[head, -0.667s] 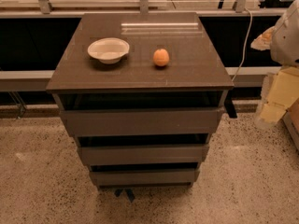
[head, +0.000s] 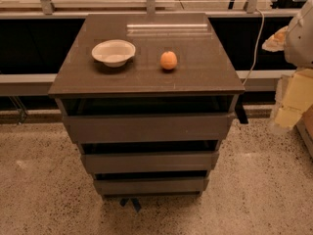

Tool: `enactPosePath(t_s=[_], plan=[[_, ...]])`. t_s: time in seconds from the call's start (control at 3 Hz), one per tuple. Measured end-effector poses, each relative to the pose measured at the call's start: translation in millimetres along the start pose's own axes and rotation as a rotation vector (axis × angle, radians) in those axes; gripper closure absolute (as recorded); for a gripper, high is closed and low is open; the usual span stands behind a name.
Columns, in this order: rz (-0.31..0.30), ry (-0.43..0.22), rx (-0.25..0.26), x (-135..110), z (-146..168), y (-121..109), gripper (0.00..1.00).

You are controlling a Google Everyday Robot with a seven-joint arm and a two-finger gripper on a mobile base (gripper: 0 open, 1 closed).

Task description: Open top drawer

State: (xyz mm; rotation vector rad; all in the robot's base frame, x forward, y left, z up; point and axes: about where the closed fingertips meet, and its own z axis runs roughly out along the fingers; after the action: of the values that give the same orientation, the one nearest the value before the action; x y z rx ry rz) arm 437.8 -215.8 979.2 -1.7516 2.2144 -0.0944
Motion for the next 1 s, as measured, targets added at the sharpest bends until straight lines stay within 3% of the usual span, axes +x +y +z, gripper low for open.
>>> enactPosePath(t_s=[0.33, 0.67, 1.0], plan=[[-0.102, -0.019, -0.037, -20, 18, -2, 0.0], [-0.221, -0.079, -0.042, -53, 42, 15, 0.0], [-0.28, -0.174, -0.054, -80, 91, 43, 0.0]])
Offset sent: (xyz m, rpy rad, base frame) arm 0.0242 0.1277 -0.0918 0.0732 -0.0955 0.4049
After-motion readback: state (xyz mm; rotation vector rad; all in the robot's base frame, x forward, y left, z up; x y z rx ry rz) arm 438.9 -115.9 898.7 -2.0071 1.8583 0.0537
